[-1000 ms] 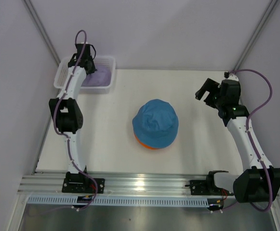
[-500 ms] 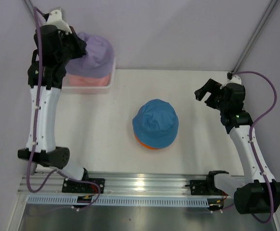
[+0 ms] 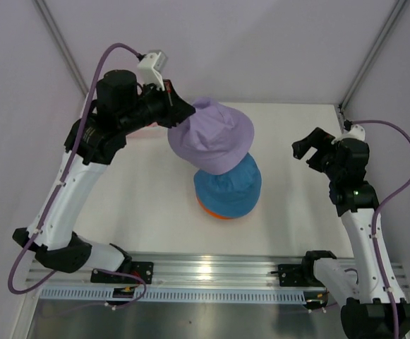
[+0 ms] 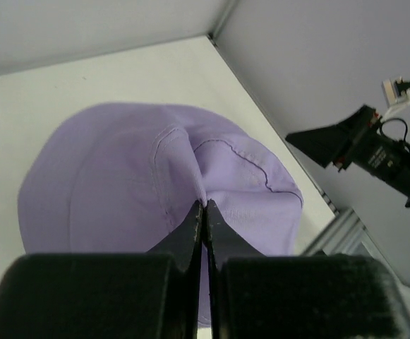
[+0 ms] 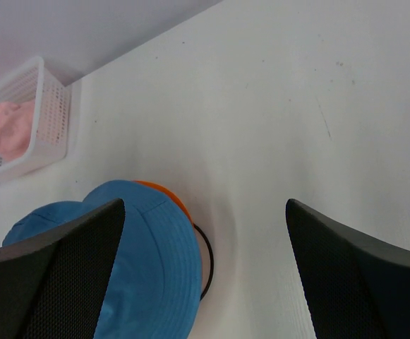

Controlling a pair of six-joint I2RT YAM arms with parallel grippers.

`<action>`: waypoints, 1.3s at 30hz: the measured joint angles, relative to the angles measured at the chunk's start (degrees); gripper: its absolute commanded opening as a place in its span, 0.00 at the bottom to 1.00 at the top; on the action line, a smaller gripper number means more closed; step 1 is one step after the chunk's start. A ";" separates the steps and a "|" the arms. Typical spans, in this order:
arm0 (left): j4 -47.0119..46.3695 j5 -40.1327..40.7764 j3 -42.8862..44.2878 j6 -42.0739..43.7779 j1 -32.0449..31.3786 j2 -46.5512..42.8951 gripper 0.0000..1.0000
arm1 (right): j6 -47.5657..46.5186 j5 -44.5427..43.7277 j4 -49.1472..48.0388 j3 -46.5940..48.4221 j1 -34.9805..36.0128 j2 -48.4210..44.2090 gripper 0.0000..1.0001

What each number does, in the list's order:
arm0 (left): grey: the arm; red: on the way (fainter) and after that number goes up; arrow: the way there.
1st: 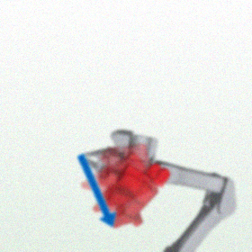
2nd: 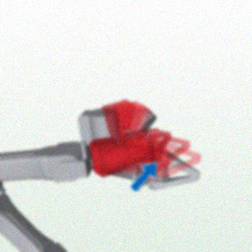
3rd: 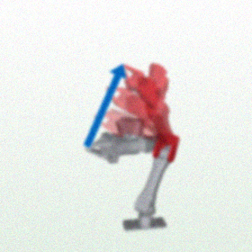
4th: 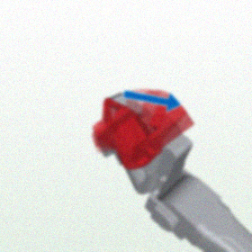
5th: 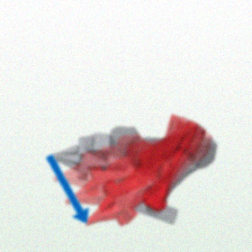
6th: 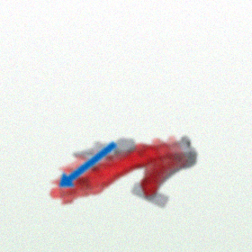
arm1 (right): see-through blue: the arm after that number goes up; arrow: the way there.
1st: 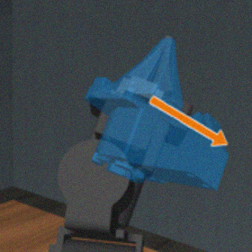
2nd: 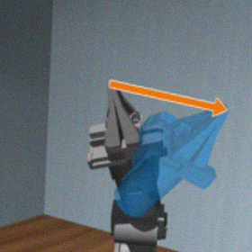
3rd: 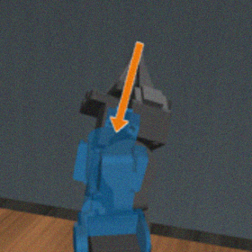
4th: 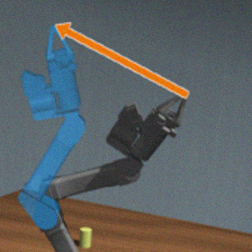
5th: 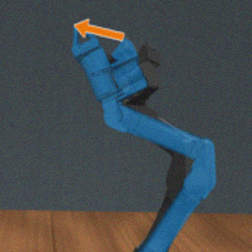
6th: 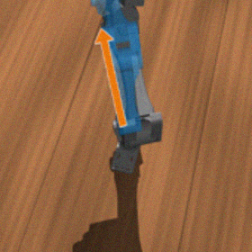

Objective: Stack the hats

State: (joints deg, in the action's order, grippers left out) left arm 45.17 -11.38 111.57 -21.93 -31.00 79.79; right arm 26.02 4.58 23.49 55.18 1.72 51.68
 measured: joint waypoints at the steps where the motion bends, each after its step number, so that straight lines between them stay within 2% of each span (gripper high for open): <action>1: -0.04 -0.04 -0.66 -0.07 -1.22 -0.26 0.01 | 0.09 -0.24 0.66 0.00 -0.37 -0.94 1.00; 8: -2.47 -1.66 -8.39 -0.61 -7.63 -2.21 0.01 | 0.98 0.81 3.58 0.00 -2.47 -6.34 1.00; 15: -3.82 -4.00 -9.18 -1.22 -13.73 2.34 0.01 | 1.60 2.49 5.42 0.00 -2.71 -7.72 1.00; 22: -6.69 -4.28 -13.44 -2.19 -15.17 3.32 0.05 | 2.64 4.68 5.31 -0.63 -2.71 -7.72 1.00; 28: -7.34 -2.78 -16.11 -2.60 -15.17 5.95 0.05 | 4.52 8.79 3.89 -4.24 -2.71 -7.69 0.99; 34: -8.35 -1.81 -19.15 -3.08 -15.50 7.13 0.29 | 6.54 12.76 2.12 -8.57 -2.71 -7.72 1.00; 35: -8.85 -1.70 -19.85 -3.23 -15.54 7.13 0.41 | 6.86 13.49 1.60 -9.35 -2.71 -7.76 1.00; 36: -9.03 -1.57 -20.50 -3.23 -15.54 7.17 0.44 | 7.21 14.21 1.22 -10.05 -2.71 -7.78 1.00; 39: -8.98 -0.81 -21.81 -3.58 -15.54 7.23 0.64 | 8.13 16.37 -0.63 -12.44 -2.71 -8.00 1.00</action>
State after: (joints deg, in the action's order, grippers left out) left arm 36.18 -12.19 89.76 -25.52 -46.54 87.02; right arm 34.15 20.95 22.85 42.74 -0.99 43.68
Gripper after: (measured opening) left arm 0.529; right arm 0.993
